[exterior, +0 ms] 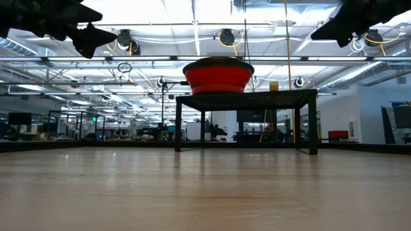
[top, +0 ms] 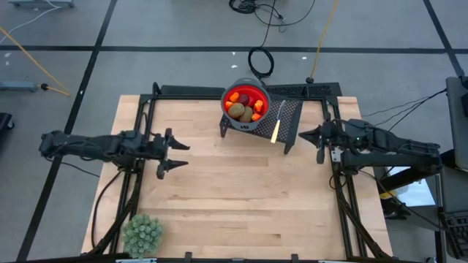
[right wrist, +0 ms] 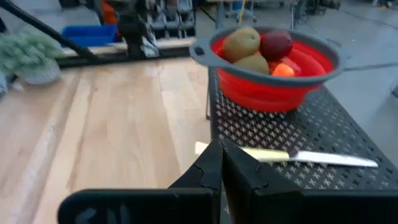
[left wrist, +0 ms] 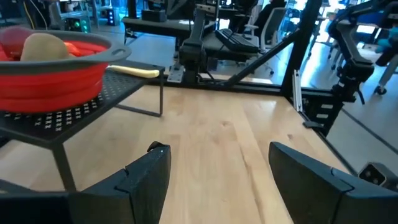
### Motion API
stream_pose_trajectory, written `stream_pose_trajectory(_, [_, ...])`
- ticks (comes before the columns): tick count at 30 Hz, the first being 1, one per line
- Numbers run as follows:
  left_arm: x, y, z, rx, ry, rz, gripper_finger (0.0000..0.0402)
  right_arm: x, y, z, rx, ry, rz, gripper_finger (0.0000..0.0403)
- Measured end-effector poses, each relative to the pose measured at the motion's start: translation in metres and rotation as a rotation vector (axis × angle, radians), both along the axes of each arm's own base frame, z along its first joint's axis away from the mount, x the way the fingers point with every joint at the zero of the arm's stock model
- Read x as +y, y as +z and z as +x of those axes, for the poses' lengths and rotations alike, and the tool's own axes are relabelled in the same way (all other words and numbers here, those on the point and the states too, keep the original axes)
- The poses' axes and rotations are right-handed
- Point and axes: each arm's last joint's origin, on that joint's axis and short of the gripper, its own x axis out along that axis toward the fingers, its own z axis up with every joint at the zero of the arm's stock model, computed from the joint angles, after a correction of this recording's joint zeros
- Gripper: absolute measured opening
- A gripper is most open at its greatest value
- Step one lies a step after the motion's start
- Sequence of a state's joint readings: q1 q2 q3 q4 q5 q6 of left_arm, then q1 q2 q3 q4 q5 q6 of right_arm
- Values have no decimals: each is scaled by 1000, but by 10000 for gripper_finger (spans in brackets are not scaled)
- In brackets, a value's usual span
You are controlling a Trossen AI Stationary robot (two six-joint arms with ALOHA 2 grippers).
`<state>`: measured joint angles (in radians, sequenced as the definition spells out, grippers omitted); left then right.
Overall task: Pick & Place Fruit
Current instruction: Return to Home Position
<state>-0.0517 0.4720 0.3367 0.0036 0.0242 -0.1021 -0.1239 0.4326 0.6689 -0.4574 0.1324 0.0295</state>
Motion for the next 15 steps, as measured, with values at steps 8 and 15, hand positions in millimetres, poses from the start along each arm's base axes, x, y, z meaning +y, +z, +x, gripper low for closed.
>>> stream_pose_trajectory(8, [0, 1, -6, -9, -4, 44, 271, 3, -18, -3, -55, 12, 20, 0])
stream_pose_trajectory(15, [0, -22, -4, -50, -2, 20, 271, 2, -43, 0, -39, -6, 27, 0])
